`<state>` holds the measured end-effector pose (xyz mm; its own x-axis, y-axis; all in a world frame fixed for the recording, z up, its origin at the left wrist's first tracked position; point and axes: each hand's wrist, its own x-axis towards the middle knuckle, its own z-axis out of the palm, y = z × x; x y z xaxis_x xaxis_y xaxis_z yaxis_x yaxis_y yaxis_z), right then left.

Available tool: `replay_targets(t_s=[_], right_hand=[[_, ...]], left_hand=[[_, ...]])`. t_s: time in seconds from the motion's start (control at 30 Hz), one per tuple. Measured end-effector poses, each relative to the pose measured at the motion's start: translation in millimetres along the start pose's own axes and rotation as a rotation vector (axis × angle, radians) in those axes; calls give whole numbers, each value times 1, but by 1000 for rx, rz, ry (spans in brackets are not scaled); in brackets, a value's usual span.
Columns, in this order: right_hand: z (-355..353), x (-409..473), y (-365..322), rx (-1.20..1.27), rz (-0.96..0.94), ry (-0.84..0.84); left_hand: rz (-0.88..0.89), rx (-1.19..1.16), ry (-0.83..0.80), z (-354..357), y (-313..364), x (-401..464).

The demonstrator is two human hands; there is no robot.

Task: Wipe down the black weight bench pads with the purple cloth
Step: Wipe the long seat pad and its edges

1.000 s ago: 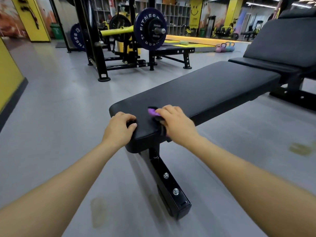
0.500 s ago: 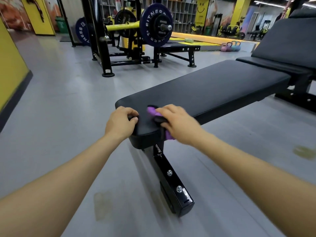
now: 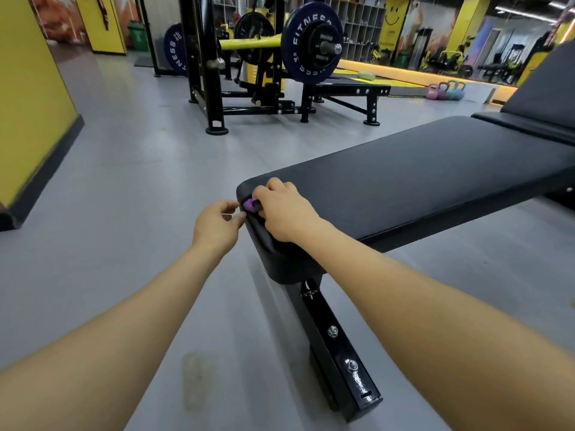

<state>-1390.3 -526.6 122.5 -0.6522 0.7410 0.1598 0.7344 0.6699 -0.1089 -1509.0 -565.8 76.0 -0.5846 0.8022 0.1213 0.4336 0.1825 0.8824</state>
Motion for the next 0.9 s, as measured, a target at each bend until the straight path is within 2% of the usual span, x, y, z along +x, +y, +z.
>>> replay_targets(t_s=[0.1, 0.2, 0.3, 0.4, 0.57, 0.8, 0.9], right_hand=[[-3, 14, -5, 10, 9, -24], [-10, -32, 5, 53, -80, -34], [-8, -73, 7, -7, -120, 8], [-2, -51, -10, -76, -54, 34], [10, 14, -31, -14, 0, -29], [-7, -48, 9, 43, -127, -56], [-5, -13, 4, 23, -80, -68]], left_hand=[[-23, -76, -5, 0, 2, -2], [6, -104, -7, 3, 4, 0], [13, -134, 0, 5, 1, 4], [7, -172, -7, 6, 0, 8], [-83, -221, -1, -6, -8, 11], [-99, -273, -18, -2, -12, 20], [-118, -294, -20, 1, -11, 24]])
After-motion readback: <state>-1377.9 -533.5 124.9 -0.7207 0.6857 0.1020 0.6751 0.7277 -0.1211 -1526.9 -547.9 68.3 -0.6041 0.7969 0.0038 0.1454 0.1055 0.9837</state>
